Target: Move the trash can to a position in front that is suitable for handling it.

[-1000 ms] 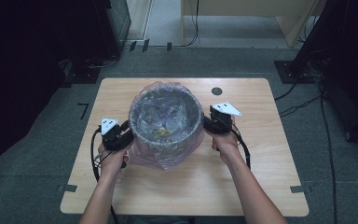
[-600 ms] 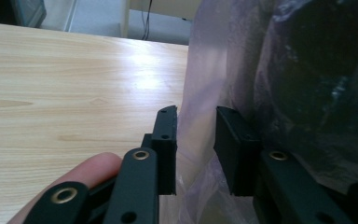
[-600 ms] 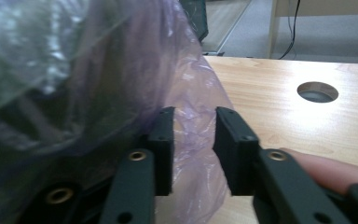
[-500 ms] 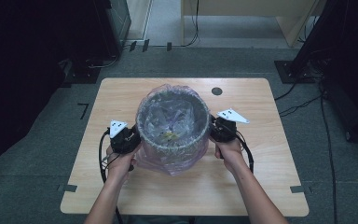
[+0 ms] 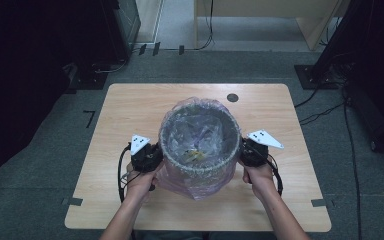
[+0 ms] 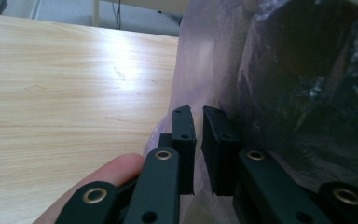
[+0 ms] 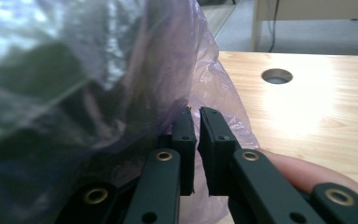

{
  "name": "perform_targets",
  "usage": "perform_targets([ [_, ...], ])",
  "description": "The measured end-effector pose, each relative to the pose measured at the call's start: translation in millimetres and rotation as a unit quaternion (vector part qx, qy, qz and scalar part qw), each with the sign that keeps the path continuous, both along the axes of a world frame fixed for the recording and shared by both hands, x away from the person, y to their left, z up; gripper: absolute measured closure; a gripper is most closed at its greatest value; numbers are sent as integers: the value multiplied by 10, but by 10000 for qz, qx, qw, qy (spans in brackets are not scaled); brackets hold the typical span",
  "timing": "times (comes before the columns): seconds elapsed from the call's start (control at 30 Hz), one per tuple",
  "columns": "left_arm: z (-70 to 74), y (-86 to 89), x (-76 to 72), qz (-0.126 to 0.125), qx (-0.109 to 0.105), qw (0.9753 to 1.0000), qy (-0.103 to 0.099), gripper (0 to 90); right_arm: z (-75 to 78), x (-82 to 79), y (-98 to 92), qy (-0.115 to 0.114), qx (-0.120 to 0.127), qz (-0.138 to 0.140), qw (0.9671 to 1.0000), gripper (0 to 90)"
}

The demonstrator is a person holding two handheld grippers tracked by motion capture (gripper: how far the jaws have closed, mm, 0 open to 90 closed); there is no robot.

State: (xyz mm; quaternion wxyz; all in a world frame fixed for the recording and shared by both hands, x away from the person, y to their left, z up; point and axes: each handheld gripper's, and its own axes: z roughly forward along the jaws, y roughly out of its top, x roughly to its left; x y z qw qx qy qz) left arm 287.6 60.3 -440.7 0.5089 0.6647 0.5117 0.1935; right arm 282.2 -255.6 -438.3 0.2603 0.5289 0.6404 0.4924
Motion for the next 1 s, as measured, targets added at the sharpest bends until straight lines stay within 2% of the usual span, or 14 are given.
perform_targets([
  [0.13,2,-74,-84,-76,28,10000,-15,850,-18,-155,-68,-16,86,-104,9999,873],
  [0.37,-7,-79,-201,-147,-28,9999,2,831,-56,-348,-117,64,89,-56,9999,867],
  [0.4,-4,-74,-220,-139,0,9999,-2,818,-62,-374,-123,57,100,-55,9999,844],
  [0.47,1,-41,-233,-122,64,9999,-25,746,-62,-403,-158,14,-83,-115,9999,699],
  [0.5,1,-41,-233,-122,64,9999,-25,691,-62,-403,-158,14,-83,-115,9999,699],
  [0.53,25,18,-243,-146,43,9999,-71,614,-16,-401,-237,79,-129,-94,9998,594],
  [0.6,42,54,-249,-112,53,9999,-109,522,14,-415,-290,26,-46,-129,9999,585],
  [0.63,72,153,-252,-14,14,9999,-159,473,58,-444,-383,-34,116,-237,9996,526],
  [0.67,72,153,-252,-14,14,9999,-159,443,58,-444,-383,-34,116,-237,9996,526],
  [0.73,82,332,-251,166,-22,9997,-181,410,68,-479,-489,-83,88,-364,9993,481],
  [0.8,75,395,-248,220,-34,9996,-167,398,64,-486,-529,-91,82,-411,9991,462],
  [0.83,47,518,-240,367,-50,9993,-113,380,50,-497,-618,-103,103,-541,9984,447],
  [0.87,47,518,-240,367,-50,9993,-113,378,50,-497,-618,-103,103,-541,9984,447],
  [1.0,-83,713,-192,568,80,9983,54,373,2,-490,-810,-110,109,-842,9963,429],
])
